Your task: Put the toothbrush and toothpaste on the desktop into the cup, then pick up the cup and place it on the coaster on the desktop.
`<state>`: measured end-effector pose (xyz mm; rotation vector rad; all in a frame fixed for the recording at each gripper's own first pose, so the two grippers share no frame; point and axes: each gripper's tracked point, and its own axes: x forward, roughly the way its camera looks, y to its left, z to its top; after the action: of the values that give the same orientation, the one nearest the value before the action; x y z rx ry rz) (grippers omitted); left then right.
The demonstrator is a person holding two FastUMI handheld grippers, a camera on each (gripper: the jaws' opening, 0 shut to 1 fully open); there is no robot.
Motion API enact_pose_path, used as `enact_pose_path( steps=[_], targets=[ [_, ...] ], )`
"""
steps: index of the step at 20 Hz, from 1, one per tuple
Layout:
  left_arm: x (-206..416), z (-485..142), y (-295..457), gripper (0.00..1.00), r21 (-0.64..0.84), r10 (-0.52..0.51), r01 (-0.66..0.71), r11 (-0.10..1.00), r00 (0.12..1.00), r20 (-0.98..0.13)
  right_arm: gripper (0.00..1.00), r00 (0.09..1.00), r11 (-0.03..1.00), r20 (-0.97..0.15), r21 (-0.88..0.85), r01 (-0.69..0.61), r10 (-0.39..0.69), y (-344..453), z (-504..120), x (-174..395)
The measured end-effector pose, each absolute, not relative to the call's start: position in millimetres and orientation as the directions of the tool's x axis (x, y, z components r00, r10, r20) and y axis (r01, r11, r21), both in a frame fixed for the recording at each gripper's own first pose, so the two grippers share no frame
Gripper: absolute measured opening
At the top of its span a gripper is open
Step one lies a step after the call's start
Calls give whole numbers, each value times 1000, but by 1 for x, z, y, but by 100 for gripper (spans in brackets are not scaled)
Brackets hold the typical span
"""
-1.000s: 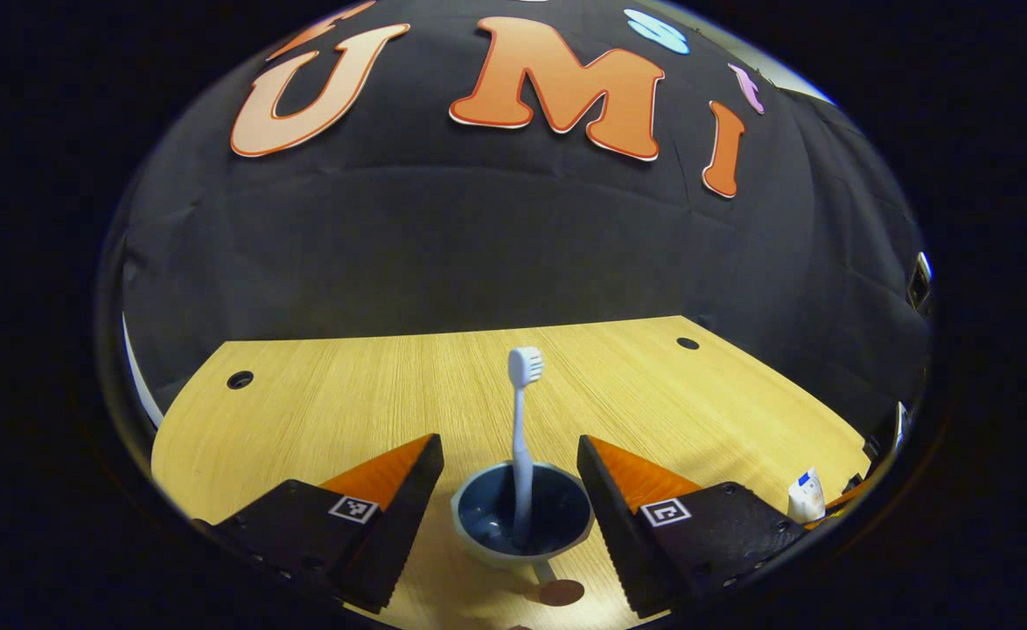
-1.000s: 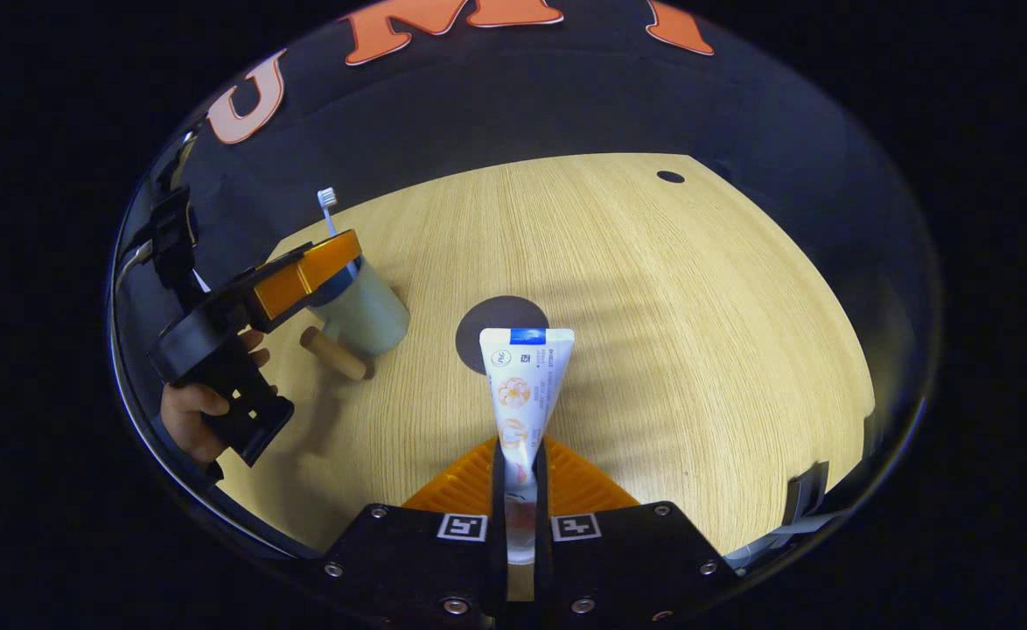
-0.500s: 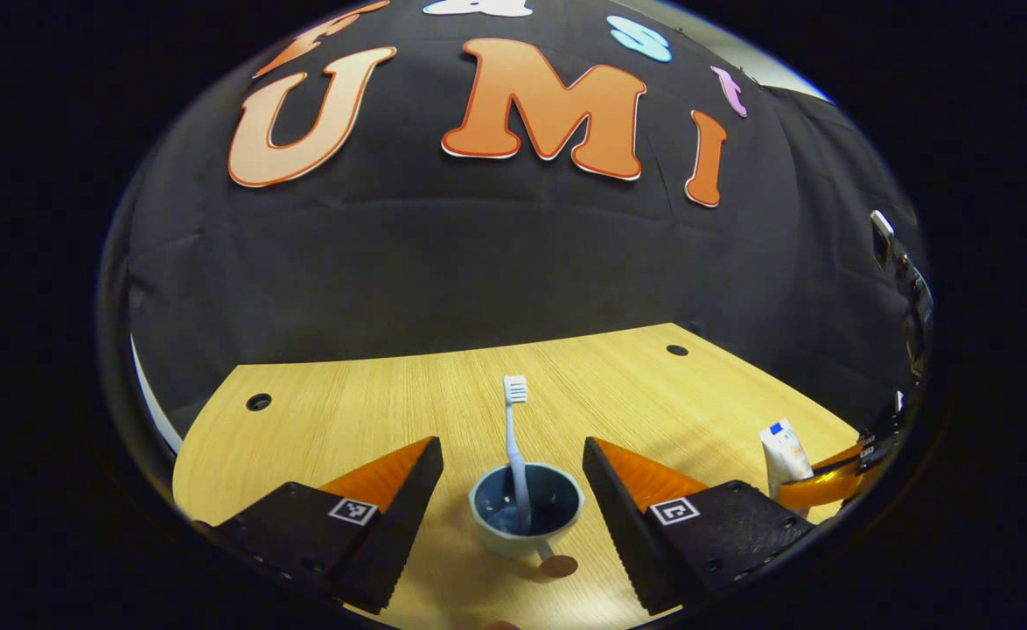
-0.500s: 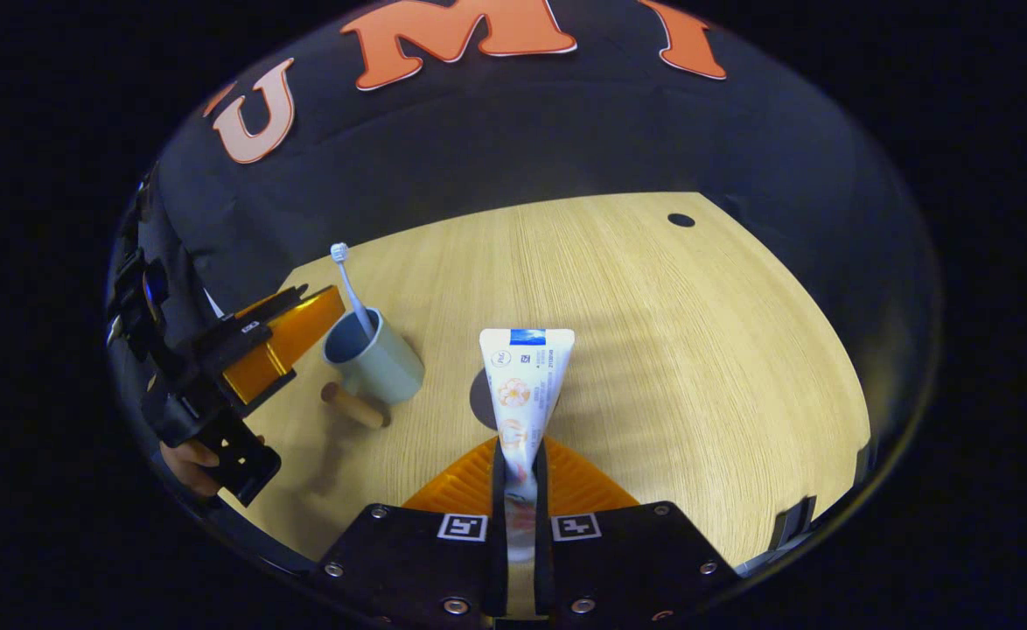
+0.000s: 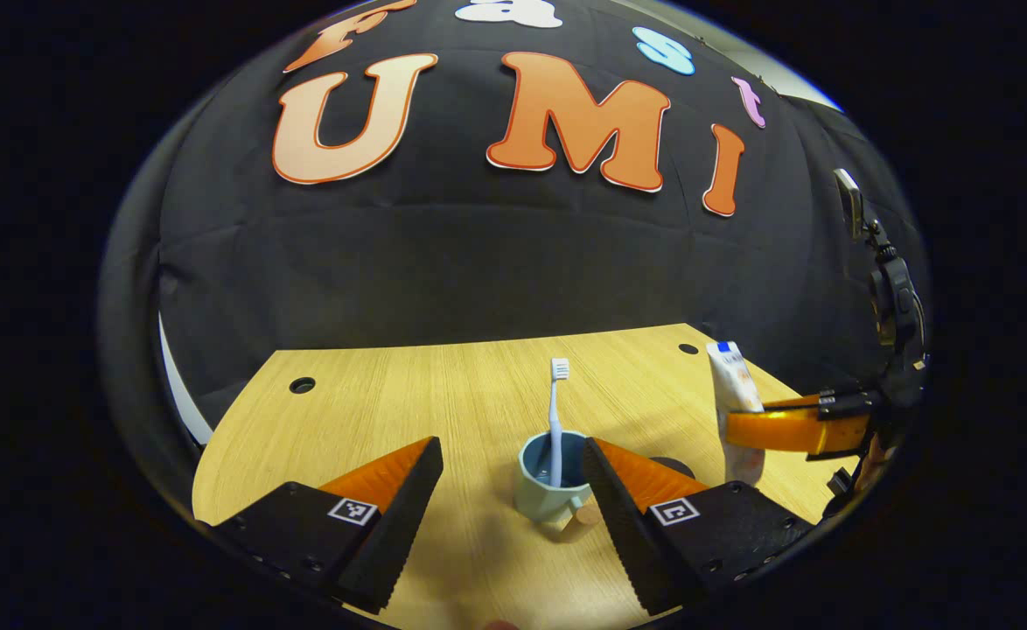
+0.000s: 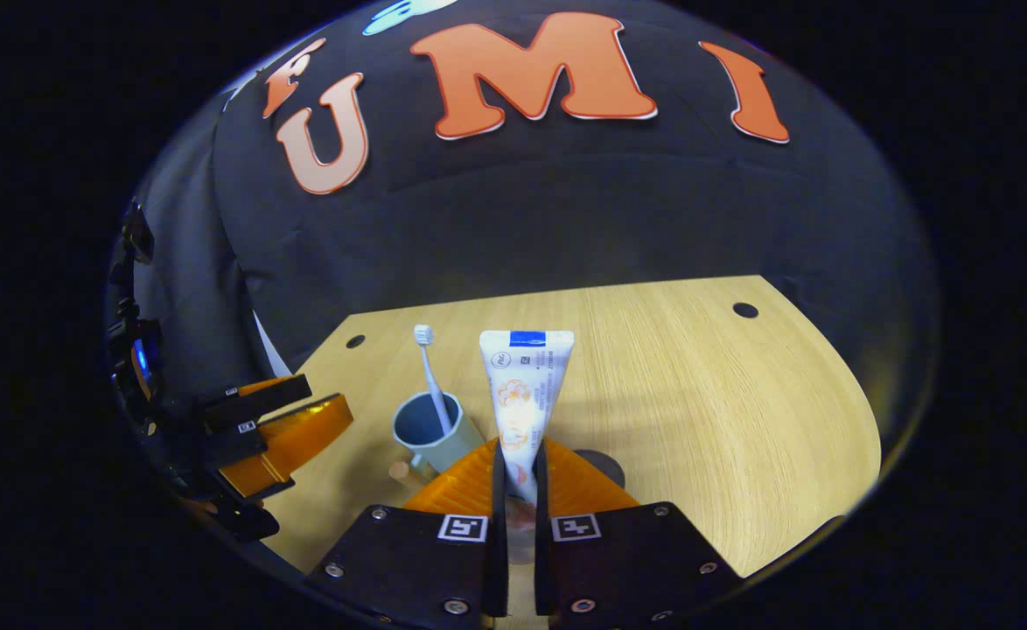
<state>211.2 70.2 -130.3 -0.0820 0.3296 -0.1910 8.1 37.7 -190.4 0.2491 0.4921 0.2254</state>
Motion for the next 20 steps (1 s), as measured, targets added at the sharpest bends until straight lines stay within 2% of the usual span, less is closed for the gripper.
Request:
enact_pose_path(
  steps=[4,13,20],
  targets=[
    [193,-128,86,97,-115,-184,155,981,928,-325,12,899,923,-290,303,-238,328,35,-155,16],
    [172,-107,110,97,-69,-146,131,989,942,-302,12,920,900,-94,267,-344,379,79,-118,60],
    [170,-112,121,97,-69,-106,88,994,937,-333,13,900,892,-17,144,-429,436,117,-131,75]
  ],
)
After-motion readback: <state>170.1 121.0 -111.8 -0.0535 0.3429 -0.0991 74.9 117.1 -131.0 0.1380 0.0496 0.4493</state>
